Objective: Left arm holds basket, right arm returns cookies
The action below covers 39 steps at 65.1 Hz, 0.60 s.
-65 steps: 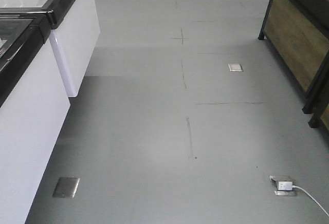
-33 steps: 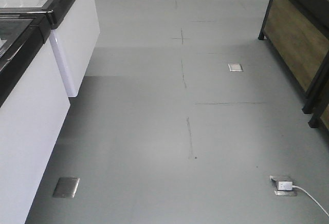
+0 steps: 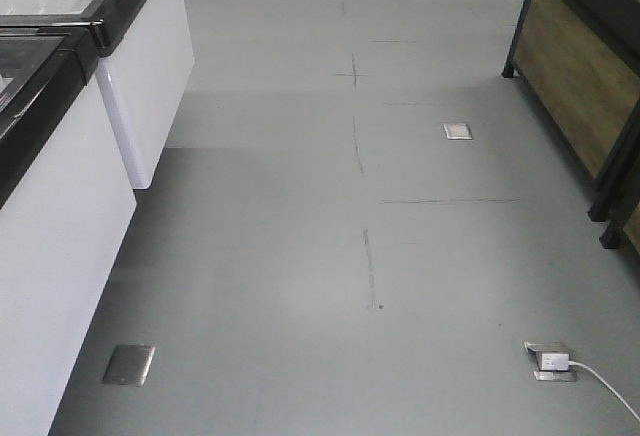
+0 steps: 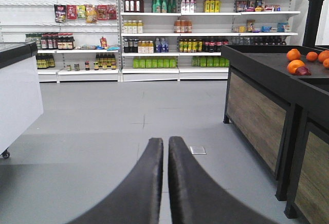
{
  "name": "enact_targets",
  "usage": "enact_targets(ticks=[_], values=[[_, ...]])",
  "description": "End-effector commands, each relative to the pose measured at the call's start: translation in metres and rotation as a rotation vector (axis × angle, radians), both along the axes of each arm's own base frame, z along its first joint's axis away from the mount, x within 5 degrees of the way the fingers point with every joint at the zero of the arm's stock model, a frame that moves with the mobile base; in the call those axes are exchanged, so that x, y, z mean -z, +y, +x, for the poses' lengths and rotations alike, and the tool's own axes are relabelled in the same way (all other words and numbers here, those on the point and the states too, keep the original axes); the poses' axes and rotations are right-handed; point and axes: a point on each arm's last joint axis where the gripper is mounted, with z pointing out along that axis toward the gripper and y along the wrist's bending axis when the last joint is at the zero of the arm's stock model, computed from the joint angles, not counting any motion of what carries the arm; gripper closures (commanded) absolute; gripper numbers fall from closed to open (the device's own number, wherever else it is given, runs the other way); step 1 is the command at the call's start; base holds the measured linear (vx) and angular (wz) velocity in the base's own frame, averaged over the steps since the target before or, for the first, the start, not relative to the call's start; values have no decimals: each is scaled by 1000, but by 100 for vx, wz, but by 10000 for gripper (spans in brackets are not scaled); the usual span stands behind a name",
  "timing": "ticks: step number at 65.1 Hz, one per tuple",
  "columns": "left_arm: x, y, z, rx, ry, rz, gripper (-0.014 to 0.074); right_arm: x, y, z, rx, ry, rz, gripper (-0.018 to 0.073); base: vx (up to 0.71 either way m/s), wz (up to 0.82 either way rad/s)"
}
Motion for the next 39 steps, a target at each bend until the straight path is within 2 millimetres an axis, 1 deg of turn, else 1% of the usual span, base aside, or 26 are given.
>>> enact_targets(ticks=[1, 7, 13, 16, 20, 24, 25, 29, 32, 38, 39], values=[[-18, -1, 2, -9, -107, -105, 141, -1, 0, -1, -1, -69, -20, 566, 0, 0], [-22, 0, 6, -43, -91, -220, 162, -1, 0, -1, -1, -69, -20, 566, 0, 0], [-25, 4, 19, -110, -12, -303, 185, -1, 0, -1, -1, -69, -20, 566, 0, 0], [-25, 7, 28, -149, 58, -330, 190, -1, 0, -1, -1, -69, -20, 566, 0, 0], [-31, 11, 39, -192, 126, -346, 191, -1, 0, -1, -1, -69, -20, 566, 0, 0], [-32, 16, 52, -231, 217, -348, 191, -1, 0, -1, -1, -69, -20, 566, 0, 0], [-36, 17, 55, -238, 226, -348, 191, -1, 0, -1, -1, -69, -20, 566, 0, 0], [-40, 21, 68, -269, 299, -364, 191, -1, 0, -1, -1, -68, -20, 566, 0, 0], [-48, 25, 76, -290, 326, -380, 191, -1, 0, -1, -1, -68, -20, 566, 0, 0], [-57, 36, 88, -339, 393, -375, 191, -1, 0, -1, -1, -68, -20, 566, 0, 0], [-62, 38, 90, -345, 394, -373, 191, -1, 0, -1, -1, -68, -20, 566, 0, 0]])
